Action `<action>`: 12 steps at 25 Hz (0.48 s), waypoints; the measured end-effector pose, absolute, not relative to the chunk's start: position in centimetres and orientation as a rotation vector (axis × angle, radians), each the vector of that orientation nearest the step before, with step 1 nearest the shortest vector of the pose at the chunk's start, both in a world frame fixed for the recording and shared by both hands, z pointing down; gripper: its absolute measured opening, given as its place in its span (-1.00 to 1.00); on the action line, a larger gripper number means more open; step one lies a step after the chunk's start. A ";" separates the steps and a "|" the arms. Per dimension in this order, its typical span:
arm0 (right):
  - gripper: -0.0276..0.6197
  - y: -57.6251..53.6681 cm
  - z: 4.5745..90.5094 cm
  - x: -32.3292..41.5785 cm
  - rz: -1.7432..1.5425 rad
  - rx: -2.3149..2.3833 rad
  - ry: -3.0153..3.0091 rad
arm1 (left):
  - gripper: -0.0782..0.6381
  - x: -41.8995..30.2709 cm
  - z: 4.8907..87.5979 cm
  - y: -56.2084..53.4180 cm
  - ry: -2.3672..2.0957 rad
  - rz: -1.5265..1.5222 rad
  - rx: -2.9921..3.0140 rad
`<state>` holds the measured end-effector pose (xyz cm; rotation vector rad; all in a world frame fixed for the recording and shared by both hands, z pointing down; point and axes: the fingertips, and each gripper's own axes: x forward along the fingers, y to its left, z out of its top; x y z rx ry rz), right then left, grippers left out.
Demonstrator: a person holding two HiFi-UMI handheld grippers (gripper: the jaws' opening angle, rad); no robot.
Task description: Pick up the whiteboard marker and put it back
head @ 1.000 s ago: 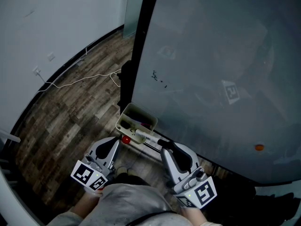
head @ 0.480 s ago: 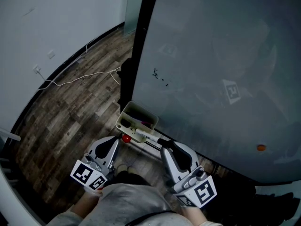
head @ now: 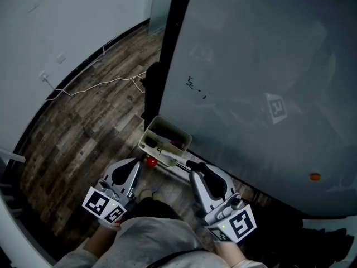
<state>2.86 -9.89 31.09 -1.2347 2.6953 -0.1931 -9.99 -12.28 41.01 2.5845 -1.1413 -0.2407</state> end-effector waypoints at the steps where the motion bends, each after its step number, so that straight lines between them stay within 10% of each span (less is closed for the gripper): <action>1: -0.68 -9.9 31.3 2.8 -0.197 -1.236 2.698 | -0.74 -10.1 41.1 -12.3 -1.143 -0.240 2.583; 12: -0.68 -10.3 32.8 2.7 -0.229 -1.254 2.719 | -0.74 -10.4 42.0 -12.2 -1.153 -0.225 2.553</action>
